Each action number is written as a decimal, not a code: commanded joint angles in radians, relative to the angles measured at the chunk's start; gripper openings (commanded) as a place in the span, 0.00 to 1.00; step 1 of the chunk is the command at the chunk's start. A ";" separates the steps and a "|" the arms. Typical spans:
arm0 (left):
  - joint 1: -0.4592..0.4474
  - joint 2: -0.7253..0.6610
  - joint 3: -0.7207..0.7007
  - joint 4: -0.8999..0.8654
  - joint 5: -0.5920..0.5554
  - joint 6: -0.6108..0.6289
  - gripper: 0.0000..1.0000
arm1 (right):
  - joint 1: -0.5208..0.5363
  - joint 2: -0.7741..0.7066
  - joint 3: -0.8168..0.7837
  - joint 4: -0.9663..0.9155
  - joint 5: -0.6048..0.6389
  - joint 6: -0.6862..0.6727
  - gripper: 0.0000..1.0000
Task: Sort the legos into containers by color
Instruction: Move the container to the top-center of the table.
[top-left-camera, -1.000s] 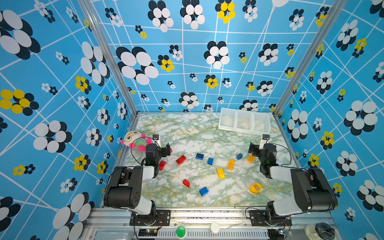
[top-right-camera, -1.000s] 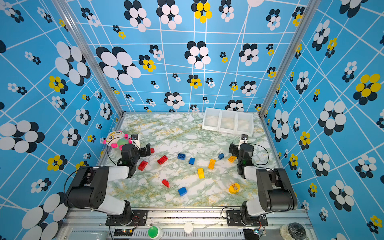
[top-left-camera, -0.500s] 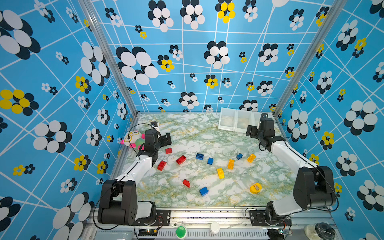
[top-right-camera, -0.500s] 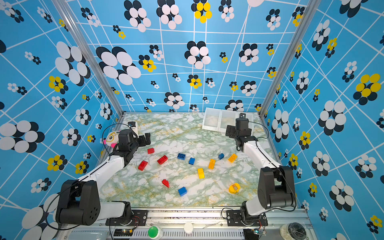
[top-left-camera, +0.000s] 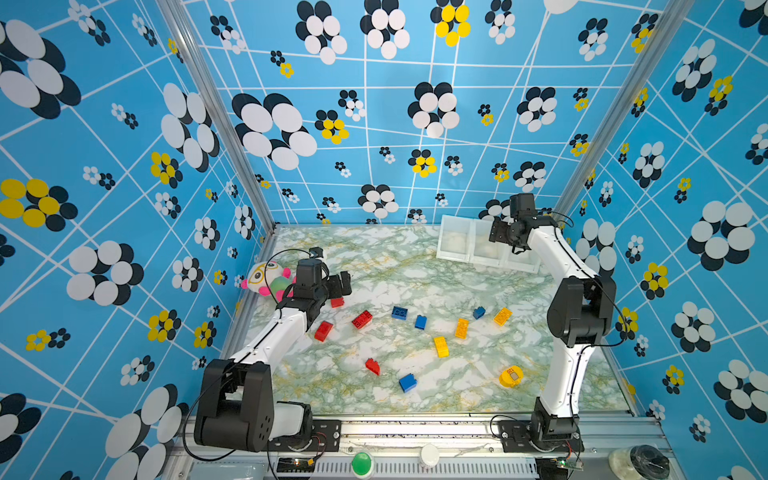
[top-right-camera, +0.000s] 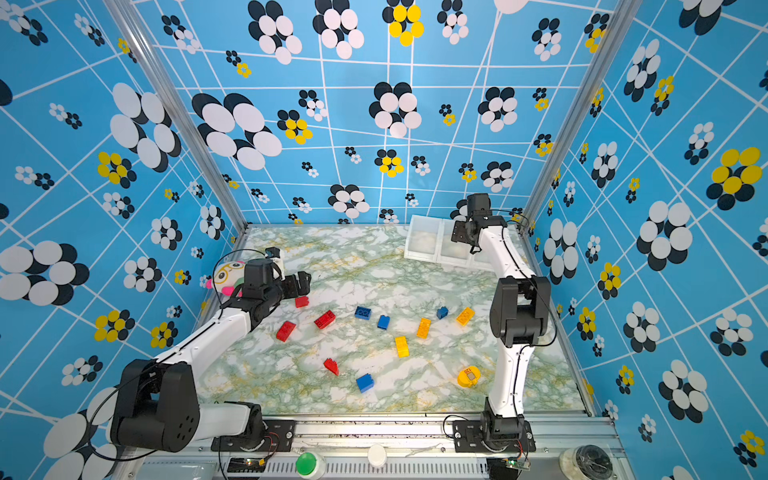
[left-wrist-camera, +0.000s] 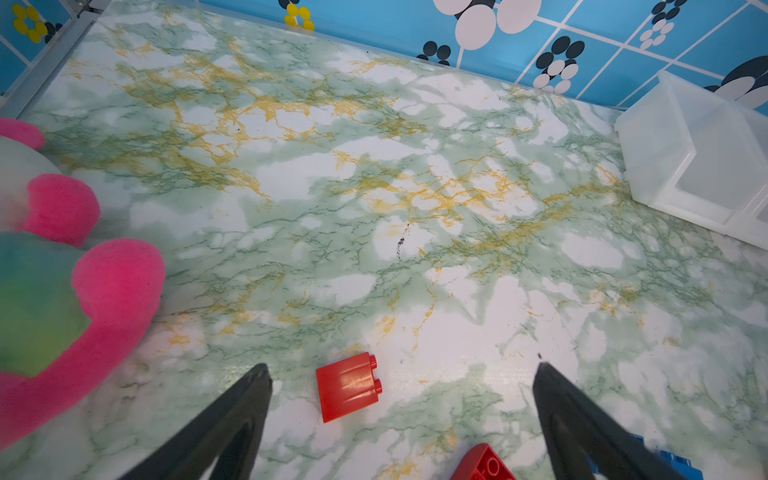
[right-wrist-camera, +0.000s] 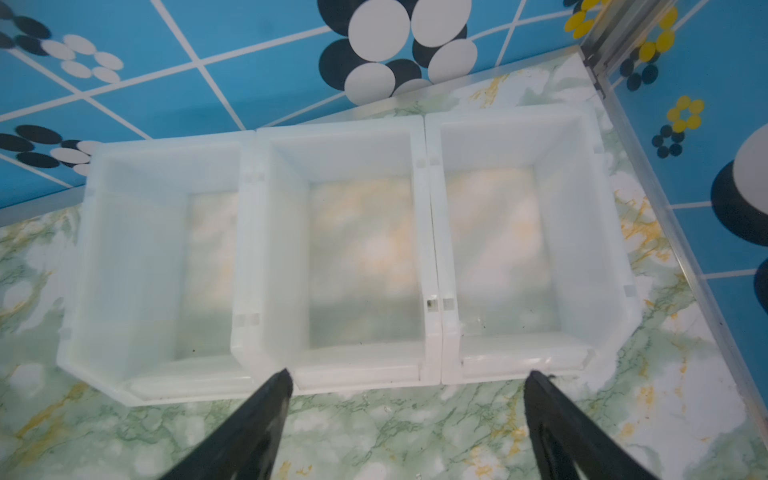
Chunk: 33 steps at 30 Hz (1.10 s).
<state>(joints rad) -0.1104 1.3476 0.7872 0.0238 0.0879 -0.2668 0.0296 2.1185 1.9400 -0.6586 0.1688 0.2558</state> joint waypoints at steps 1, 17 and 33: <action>-0.014 0.014 0.032 -0.016 0.036 -0.020 0.99 | -0.025 0.091 0.096 -0.139 -0.059 0.032 0.85; -0.030 0.038 0.034 -0.004 0.062 -0.041 0.99 | -0.050 0.269 0.264 -0.203 -0.074 0.020 0.56; -0.035 0.013 0.026 -0.025 0.057 -0.048 0.99 | -0.050 0.321 0.314 -0.238 -0.029 -0.033 0.36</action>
<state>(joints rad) -0.1333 1.3743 0.7887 0.0212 0.1356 -0.3061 -0.0147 2.4119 2.2272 -0.8574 0.1215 0.2420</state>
